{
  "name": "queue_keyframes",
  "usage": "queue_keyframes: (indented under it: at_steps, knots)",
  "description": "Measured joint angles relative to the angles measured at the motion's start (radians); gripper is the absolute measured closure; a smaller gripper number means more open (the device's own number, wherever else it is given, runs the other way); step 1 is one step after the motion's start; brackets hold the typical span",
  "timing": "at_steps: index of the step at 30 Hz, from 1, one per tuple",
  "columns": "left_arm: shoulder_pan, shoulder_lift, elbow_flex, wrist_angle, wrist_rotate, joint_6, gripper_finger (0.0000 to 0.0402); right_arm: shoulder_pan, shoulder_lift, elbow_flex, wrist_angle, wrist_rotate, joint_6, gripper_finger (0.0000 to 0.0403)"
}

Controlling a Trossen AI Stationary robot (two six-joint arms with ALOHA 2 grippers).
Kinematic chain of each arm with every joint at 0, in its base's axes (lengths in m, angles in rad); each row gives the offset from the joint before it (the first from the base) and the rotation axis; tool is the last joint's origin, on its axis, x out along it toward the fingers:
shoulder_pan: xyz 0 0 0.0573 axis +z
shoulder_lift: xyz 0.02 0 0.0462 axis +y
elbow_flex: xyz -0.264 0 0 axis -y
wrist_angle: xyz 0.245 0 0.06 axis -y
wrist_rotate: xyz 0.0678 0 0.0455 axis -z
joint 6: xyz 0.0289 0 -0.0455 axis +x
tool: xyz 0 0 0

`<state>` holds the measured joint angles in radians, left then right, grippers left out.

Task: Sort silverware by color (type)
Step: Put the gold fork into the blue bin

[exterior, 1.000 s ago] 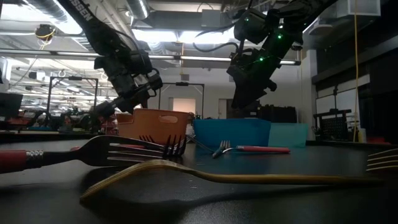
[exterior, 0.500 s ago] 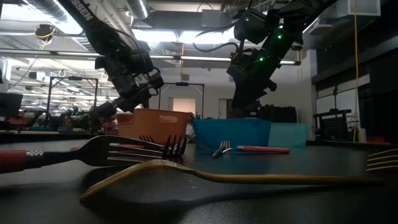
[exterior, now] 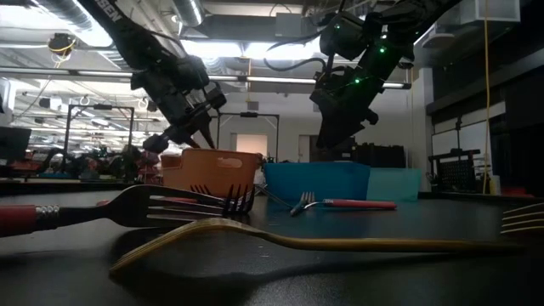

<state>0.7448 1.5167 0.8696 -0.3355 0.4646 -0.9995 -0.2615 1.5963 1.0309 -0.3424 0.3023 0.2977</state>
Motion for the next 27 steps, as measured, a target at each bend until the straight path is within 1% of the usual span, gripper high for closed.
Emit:
queue_keyframes:
  at_steps: [7,14,17,21,27]
  knots:
    - [-0.004,-0.097,0.000,0.000,-0.068,0.023,0.0328,0.000,0.000,0.000,0.002,0.000,0.000,0.0248]
    - [-0.048,-0.185,0.000,0.001,-0.165,0.146,0.0328,0.000,0.000,0.000,0.007,-0.036,-0.019,0.0248]
    - [-0.077,-0.211,0.000,0.001,-0.195,0.201,0.0328,0.000,0.000,0.000,0.022,-0.081,-0.063,0.0248]
    - [-0.120,-0.221,0.000,0.001,-0.224,0.260,0.0328,0.011,0.000,0.000,0.076,-0.167,-0.145,0.0249]
    - [-0.189,-0.222,0.000,0.000,-0.278,0.322,0.0328,0.070,0.000,0.000,0.147,-0.212,-0.322,0.0248]
